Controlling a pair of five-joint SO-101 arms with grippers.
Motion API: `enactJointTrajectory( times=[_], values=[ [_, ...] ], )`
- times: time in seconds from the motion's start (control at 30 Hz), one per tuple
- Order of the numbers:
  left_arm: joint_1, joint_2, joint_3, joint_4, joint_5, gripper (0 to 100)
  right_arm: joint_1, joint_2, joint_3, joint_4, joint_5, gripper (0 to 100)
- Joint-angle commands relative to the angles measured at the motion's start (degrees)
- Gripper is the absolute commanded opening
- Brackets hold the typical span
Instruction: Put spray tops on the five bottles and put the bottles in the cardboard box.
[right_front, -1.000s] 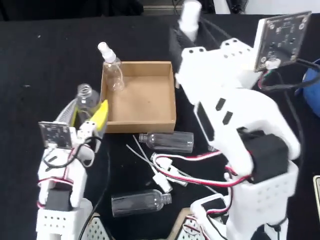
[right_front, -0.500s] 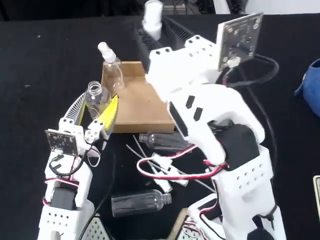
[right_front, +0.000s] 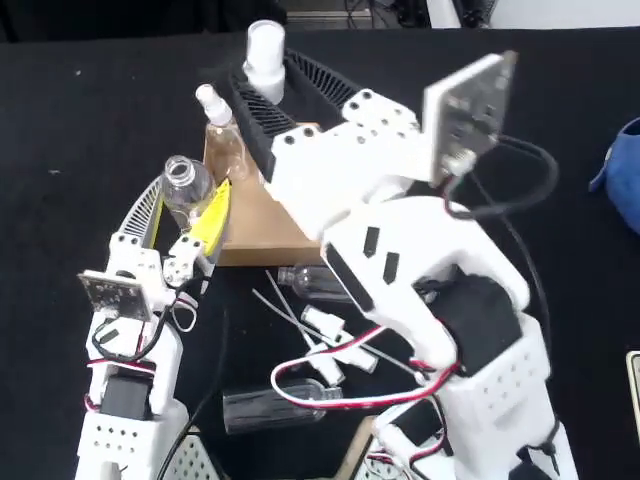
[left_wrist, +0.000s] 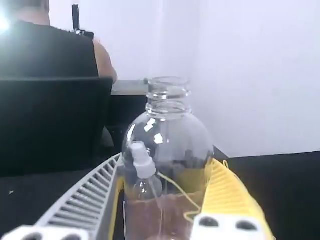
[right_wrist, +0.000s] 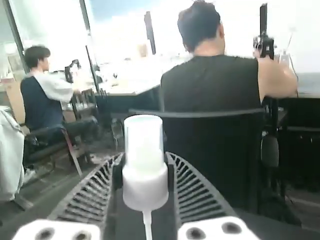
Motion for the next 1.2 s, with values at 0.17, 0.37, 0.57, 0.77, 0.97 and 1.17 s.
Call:
enactJointTrajectory(
  times=[0.17, 0.37, 0.57, 0.77, 0.97, 1.17],
  values=[
    [-0.2, -0.4, 1.2, -1.8, -0.7, 3, -1.4, -2.9, 8.9, -15.6, -1.2, 1.1],
    [-0.6, -0.3, 1.2, -1.7, -0.8, 3, -1.3, -10.5, 17.4, -24.4, -11.8, 1.1],
    [-0.1, -0.4, 1.2, -1.7, -0.7, 3, -4.1, -11.2, 26.0, -38.2, -12.6, 1.1],
    [-0.1, -0.5, 1.2, -1.8, -0.7, 3, -8.5, -11.2, 30.1, -43.0, -12.5, 1.1],
    [-0.1, -0.5, 1.2, -1.9, -0.7, 3, -8.4, -10.2, 30.5, -43.6, -12.5, 1.1],
    [-0.1, -0.5, 1.2, -1.9, -0.7, 3, -6.8, -3.7, 29.4, -46.1, -12.4, 1.1]
  ],
)
